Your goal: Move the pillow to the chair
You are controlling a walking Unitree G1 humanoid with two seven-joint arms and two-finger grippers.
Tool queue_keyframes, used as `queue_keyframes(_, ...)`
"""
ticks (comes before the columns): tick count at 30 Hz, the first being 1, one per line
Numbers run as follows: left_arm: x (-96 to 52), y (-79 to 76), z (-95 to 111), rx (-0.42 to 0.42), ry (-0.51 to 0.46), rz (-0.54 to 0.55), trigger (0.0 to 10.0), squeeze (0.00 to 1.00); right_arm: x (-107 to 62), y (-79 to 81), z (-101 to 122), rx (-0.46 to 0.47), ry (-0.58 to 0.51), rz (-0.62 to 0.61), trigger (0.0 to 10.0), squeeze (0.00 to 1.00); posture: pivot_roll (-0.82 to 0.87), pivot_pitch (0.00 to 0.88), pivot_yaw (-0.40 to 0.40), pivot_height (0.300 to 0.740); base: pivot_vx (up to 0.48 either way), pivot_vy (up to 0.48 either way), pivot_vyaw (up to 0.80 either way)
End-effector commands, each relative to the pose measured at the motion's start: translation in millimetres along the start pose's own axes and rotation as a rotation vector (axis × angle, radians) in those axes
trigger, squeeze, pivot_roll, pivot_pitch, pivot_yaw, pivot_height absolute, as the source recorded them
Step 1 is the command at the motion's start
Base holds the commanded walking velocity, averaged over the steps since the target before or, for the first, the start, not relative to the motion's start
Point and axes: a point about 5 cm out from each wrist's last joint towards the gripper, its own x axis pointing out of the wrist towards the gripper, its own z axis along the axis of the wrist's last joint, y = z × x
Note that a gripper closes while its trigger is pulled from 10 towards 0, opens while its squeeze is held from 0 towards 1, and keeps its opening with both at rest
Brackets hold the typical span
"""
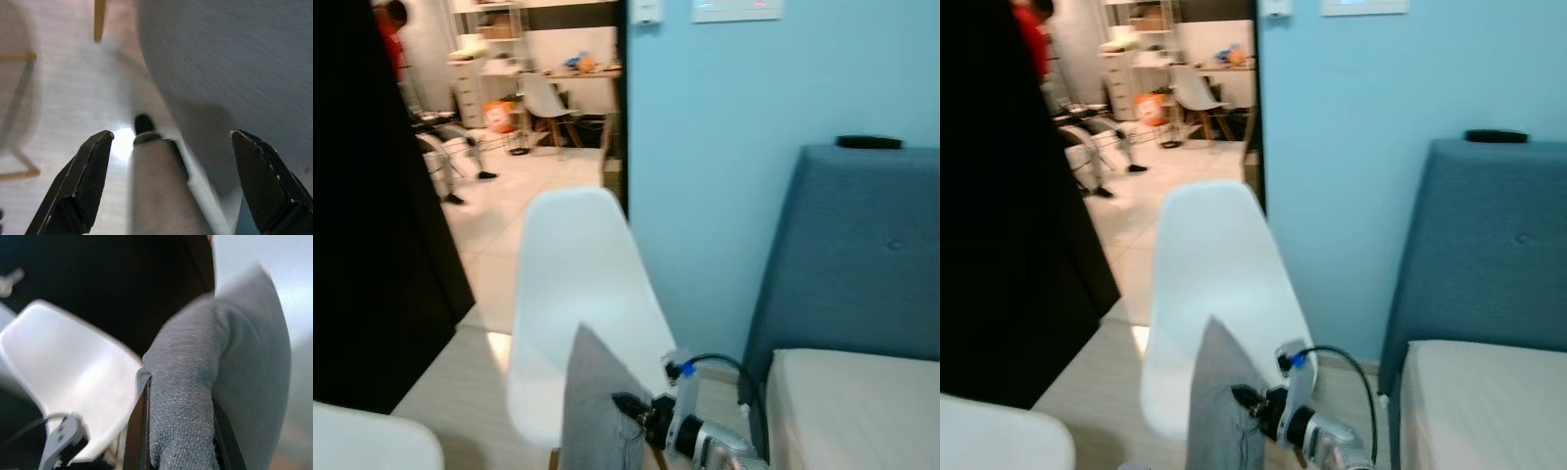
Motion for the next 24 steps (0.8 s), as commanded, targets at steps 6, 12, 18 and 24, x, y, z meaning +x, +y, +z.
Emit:
queue_keyframes(6, -2.8, 8.5, -6.3, 0.005, 0.019, 0.022, 10.0, 0.00, 25.5, 20.9, 54.1, -0.021, -0.215, 0.175, 10.0, 0.00, -0.08, 0.008, 0.028, 0.740, 0.472, 0.000, 0.00)
queue_keyframes(12, -3.2, 8.2, -8.9, 0.005, 0.025, 0.025, 10.0, 0.00, 28.5, 27.9, 60.4, -0.048, -0.225, 0.238, 10.0, 0.00, -0.08, 0.012, 0.026, 0.740, 0.470, 0.000, 0.00)
queue_keyframes(18, -3.7, 9.6, -10.8, -0.044, 0.023, 0.049, 10.0, 0.00, 28.9, 37.4, 58.0, -0.037, -0.209, 0.313, 10.0, 0.00, -0.08, 0.017, 0.028, 0.740, 0.062, 0.000, 0.00)
queue_keyframes(24, -3.7, 9.1, -10.4, -0.022, 0.022, 0.035, 10.0, 0.00, 29.0, 65.7, 63.5, 0.030, -0.223, 0.548, 10.0, 0.00, -0.08, 0.021, 0.031, 0.740, 0.000, 0.000, 0.00)
